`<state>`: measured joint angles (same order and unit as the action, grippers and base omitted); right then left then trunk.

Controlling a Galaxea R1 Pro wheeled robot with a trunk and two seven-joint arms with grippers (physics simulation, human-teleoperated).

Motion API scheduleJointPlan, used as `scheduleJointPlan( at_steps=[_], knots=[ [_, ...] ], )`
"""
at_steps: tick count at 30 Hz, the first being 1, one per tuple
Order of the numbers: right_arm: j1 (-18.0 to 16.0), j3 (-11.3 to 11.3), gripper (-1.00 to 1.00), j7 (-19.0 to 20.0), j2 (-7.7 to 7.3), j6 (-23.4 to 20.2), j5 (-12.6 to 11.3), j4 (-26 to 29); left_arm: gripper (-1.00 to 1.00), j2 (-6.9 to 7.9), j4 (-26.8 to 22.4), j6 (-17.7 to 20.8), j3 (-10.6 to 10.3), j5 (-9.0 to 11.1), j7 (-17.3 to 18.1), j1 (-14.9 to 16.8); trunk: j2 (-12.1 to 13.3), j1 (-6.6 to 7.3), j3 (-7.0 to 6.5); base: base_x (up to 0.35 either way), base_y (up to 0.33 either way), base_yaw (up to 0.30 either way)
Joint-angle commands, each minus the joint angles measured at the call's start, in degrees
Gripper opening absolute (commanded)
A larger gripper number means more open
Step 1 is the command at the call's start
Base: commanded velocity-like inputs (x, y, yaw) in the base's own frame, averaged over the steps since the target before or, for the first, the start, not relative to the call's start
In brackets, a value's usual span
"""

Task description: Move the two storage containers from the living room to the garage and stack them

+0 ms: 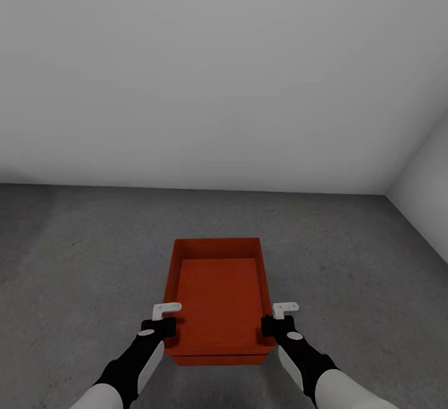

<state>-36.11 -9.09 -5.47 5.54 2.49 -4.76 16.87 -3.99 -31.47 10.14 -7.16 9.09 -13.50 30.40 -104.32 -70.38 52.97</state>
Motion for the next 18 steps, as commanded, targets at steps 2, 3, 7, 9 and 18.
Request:
scheduleJointPlan(
  at_steps=[2,3,7,9,18],
  knots=[
    [0.0,0.8,-1.0,-4.9,-0.71,0.2,-0.6,-0.2,-1.0,0.09,-1.3,0.3,0.3,0.0,-0.8,0.0,0.0,0.01,0.04,0.0,0.0,0.0],
    [0.0,0.8,-1.0,-4.8,-0.71,0.2,-0.6,-0.2,-1.0,0.1,-1.4,0.3,0.3,0.0,-0.8,0.0,0.0,0.01,0.04,0.0,0.0,0.0],
    [0.0,0.8,-1.0,-4.8,-0.71,0.2,-0.6,-0.2,-1.0,0.09,-1.3,0.3,0.3,0.0,-0.8,0.0,0.0,0.01,0.04,0.0,0.0,0.0],
    [0.0,0.8,-1.0,-4.8,-0.71,0.2,-0.6,-0.2,-1.0,0.06,-1.3,0.3,0.3,0.0,-0.8,0.0,0.0,0.01,0.04,0.0,0.0,0.0],
    [0.0,0.8,-1.0,-4.9,-0.71,0.2,-0.6,-0.2,-1.0,0.04,-1.2,0.3,0.3,0.0,-0.8,0.0,0.0,0.01,0.04,0.0,0.0,0.0]
  ],
)
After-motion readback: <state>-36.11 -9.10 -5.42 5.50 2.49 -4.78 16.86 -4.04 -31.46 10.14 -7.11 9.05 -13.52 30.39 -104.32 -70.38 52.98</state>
